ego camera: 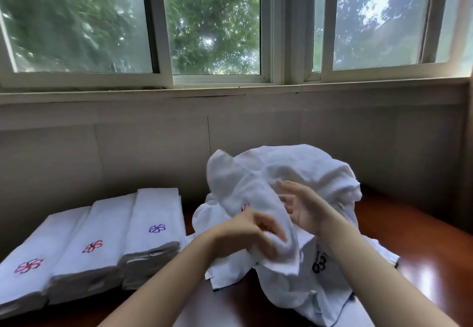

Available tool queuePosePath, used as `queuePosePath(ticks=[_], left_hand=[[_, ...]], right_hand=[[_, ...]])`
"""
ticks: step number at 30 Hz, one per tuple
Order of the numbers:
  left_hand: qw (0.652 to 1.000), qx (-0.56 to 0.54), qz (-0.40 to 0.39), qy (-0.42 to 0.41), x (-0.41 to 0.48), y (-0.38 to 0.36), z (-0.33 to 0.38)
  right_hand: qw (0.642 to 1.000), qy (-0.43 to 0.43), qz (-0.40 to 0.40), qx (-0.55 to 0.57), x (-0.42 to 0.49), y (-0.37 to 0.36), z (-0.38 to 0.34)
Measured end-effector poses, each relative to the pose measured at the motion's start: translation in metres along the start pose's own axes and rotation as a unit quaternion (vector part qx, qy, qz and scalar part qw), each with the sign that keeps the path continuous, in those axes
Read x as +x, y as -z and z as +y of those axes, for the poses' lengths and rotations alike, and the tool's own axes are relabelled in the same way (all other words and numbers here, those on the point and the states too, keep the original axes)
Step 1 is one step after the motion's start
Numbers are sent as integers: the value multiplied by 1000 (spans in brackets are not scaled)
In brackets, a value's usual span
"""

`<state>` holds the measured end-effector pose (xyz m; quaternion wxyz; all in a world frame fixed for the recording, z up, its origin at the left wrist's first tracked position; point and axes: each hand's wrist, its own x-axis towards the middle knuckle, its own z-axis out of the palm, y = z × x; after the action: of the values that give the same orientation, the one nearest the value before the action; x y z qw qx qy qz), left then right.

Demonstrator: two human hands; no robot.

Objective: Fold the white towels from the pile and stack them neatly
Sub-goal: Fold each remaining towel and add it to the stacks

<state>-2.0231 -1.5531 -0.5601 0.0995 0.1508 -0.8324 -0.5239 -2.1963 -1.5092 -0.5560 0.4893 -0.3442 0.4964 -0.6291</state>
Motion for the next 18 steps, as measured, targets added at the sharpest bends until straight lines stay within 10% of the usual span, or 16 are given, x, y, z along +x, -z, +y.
queuePosePath(ticks=[5,11,18], left_hand=[[981,46,-140,130,-57,2,-46],[949,-10,209,236,-124,10,-127],[882,-310,279,219,-171,-8,-154]], right_hand=[[960,-46,-44,-273,-23,-34,61],[926,-121,-118,-339,-63,-83,162],[923,-86,-274,-254,-90,-160,198]])
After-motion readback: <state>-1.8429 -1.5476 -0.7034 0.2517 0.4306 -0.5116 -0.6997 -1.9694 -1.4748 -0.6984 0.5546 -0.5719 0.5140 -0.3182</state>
